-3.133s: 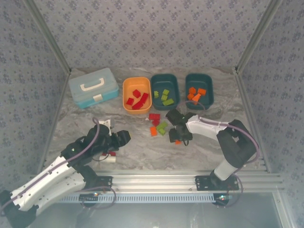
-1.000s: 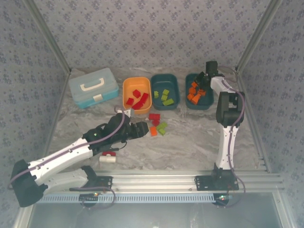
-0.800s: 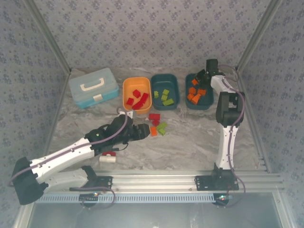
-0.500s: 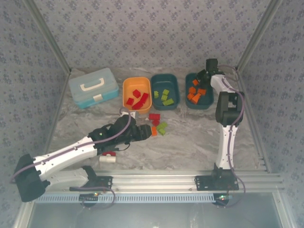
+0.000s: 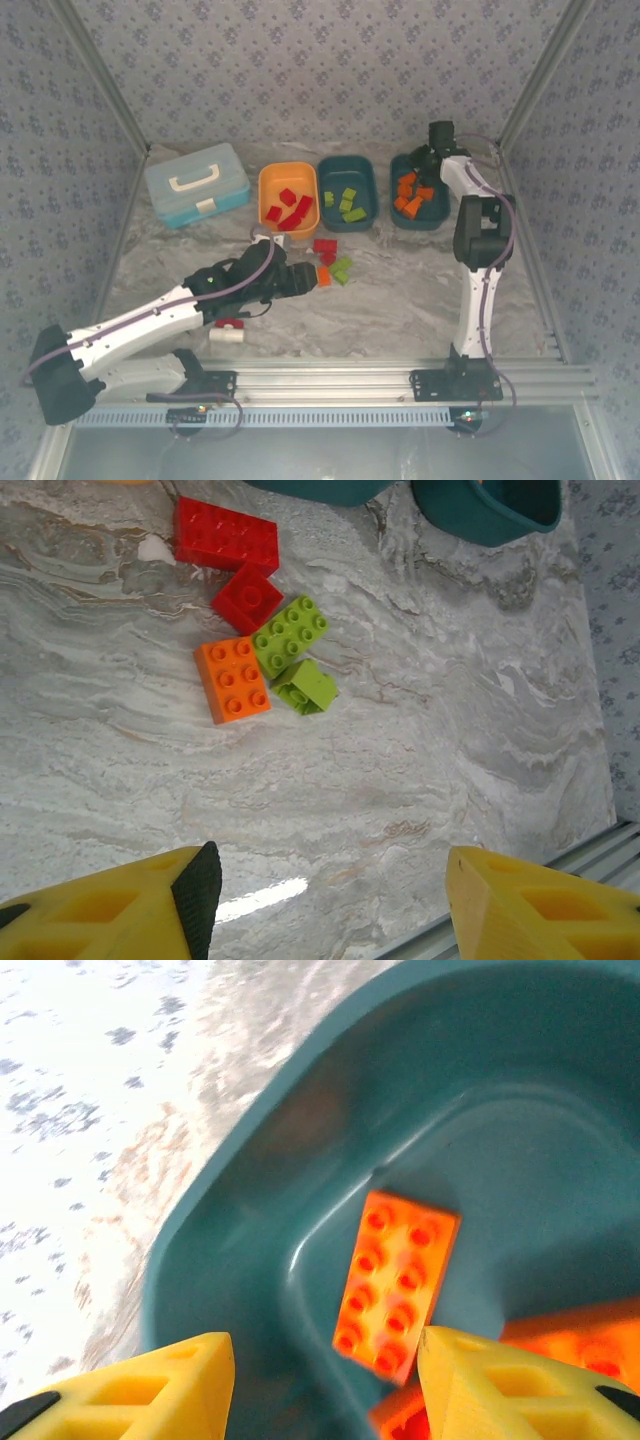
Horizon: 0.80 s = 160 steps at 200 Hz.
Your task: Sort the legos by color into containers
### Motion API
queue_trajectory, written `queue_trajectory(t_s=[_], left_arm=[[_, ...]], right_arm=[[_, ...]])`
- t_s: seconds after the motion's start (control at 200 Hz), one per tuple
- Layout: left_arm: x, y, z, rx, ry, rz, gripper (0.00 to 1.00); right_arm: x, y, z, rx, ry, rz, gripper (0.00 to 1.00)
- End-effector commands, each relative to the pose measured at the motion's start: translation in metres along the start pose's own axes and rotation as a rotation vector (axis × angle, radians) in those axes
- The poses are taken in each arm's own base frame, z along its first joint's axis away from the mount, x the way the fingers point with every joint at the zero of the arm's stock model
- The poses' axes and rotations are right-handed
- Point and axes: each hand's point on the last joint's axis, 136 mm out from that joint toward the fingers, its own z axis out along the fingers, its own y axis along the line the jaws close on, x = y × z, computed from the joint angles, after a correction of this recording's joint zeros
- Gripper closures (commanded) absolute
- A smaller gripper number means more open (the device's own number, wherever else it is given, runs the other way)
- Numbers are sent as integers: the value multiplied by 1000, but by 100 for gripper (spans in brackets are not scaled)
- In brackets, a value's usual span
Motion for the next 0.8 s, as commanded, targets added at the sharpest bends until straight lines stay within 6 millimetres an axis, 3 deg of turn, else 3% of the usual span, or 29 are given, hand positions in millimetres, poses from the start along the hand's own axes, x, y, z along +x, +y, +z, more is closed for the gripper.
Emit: queue_trajectory(t_s=[0.0,0.13,0.31,0.48,0.505,0.56,0.65,0.794], left_arm=[[-9,-8,-13,3,-22,21,37],[-12,-9,-7,-3,2,14,37],[-23,7,8,-37,48,-57,37],[-28,14,31,-74,94,-100,38],[-28,14,34,-83,99,-105,38],[-28,18,41,-112,110,-116,39],[-34,28,48,-163,111,-130,40],[-51,29,61,-183,107,-85,40]], right_arm=[[5,50,-69,-87,-78,-142,47],[46,74,-128,-123,-93,-309,46],[122,64,-197,-155,-63,-471,44],[205,24,-231,-138,14,-625,44],[219,7,-230,-110,35,-647,44],[239,-10,-237,-101,60,-687,43],[264,-39,-245,-61,96,-734,43],[291,-63,-252,-65,138,-779,42]])
